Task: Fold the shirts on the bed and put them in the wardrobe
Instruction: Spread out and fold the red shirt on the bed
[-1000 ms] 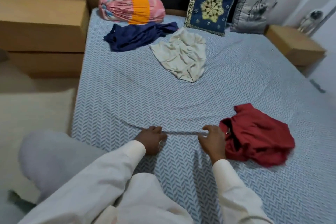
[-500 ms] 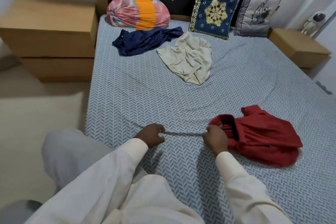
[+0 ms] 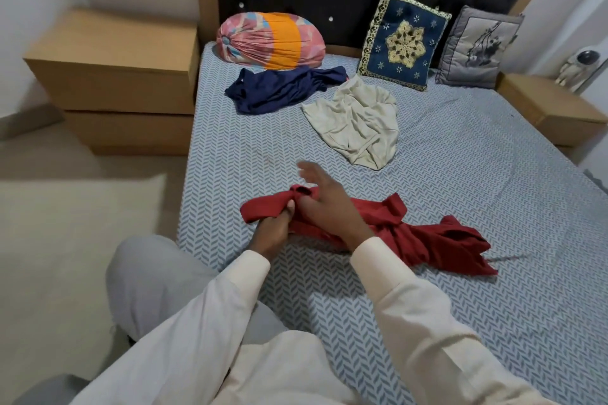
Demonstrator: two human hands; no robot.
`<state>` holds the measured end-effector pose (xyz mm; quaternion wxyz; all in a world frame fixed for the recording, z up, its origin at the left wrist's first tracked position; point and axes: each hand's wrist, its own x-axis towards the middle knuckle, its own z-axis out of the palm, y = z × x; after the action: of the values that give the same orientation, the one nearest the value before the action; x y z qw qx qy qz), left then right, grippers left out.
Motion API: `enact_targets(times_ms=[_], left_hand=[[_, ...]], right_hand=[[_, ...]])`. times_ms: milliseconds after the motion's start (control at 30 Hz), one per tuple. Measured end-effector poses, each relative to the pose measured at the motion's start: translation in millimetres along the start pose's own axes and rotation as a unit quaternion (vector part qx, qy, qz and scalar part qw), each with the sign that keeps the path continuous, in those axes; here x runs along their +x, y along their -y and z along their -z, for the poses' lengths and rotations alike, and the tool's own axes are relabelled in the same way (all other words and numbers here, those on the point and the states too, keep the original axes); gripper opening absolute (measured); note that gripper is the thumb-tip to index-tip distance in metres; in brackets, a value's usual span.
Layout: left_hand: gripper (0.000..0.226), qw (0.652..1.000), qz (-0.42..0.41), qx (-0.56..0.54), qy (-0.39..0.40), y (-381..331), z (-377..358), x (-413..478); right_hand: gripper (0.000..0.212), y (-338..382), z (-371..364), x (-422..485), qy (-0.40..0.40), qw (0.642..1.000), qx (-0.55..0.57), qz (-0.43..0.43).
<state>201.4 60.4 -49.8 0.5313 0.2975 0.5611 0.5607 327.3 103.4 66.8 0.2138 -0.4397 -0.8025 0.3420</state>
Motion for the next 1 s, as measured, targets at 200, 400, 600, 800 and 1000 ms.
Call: enact_targets(times_ms=[200,400,600,800,1000], left_hand=[[0.068,0.991,0.088,0.092,-0.036,-25,-10,-20],[0.068,0.993,0.121,-0.009,0.015,-28,-9,-21],[0.079,0.962,0.169,-0.206,-0.065,-29,-8,-10],[0.065,0.925,0.117,-0.333,-0.138,-64,16,1],[0.064,0.928,-0.091,-0.343,-0.114,-220,55,9]], right_hand=[[0.079,-65,11,-22,0.174,0.953,-0.205,-0.138],[0.016,-67,21,-16,0.101,0.971,-0.207,-0.061],[0.056,-58,34,-14,0.251,0.930,-0.233,-0.131],[0.043,-64,23,-6,0.200,0.908,-0.312,-0.196],[0.044,53,55,40,0.000,0.998,0.026,-0.053]])
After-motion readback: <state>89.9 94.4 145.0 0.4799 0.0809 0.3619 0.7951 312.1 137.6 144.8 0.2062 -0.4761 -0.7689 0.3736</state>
